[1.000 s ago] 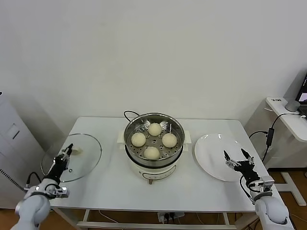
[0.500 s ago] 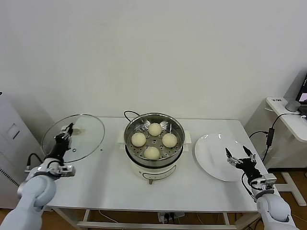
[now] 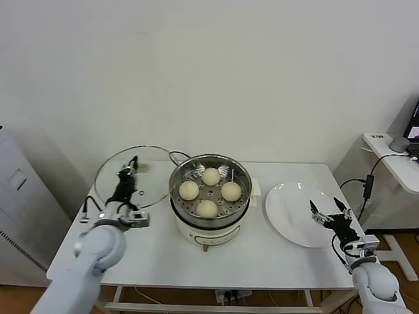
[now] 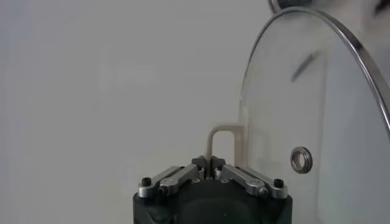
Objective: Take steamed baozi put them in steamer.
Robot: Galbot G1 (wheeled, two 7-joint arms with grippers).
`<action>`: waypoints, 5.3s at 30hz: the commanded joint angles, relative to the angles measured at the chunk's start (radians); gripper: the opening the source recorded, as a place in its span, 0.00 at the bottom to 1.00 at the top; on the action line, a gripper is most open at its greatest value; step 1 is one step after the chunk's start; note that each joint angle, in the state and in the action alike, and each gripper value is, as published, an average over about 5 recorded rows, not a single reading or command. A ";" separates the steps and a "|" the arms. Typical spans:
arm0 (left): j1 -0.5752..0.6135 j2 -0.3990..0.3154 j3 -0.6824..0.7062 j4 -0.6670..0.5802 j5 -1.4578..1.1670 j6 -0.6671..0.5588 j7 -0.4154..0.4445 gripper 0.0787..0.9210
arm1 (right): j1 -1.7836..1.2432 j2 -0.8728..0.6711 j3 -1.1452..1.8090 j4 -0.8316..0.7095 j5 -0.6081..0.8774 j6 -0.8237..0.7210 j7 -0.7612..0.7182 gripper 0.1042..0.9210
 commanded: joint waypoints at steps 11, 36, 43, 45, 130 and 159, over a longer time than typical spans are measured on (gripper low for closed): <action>-0.172 -0.164 0.298 0.055 0.144 0.166 0.079 0.04 | 0.005 -0.001 0.000 -0.010 -0.002 0.000 -0.001 0.88; -0.196 -0.286 0.380 0.139 0.196 0.166 0.069 0.04 | -0.001 0.000 0.007 -0.017 -0.004 0.002 -0.005 0.88; -0.196 -0.306 0.385 0.158 0.210 0.166 0.067 0.04 | -0.004 -0.001 0.012 -0.020 -0.004 0.003 -0.007 0.88; -0.195 -0.310 0.387 0.160 0.214 0.165 0.067 0.04 | -0.004 0.000 0.012 -0.021 -0.004 0.003 -0.007 0.88; 0.257 -0.005 -0.422 0.044 -1.579 -0.052 -0.190 0.88 | -0.008 0.015 -0.006 0.066 -0.018 -0.057 0.087 0.88; 0.195 -0.070 -0.291 0.252 -1.520 -0.079 -0.135 0.88 | 0.004 0.025 -0.064 0.077 -0.003 -0.108 0.148 0.88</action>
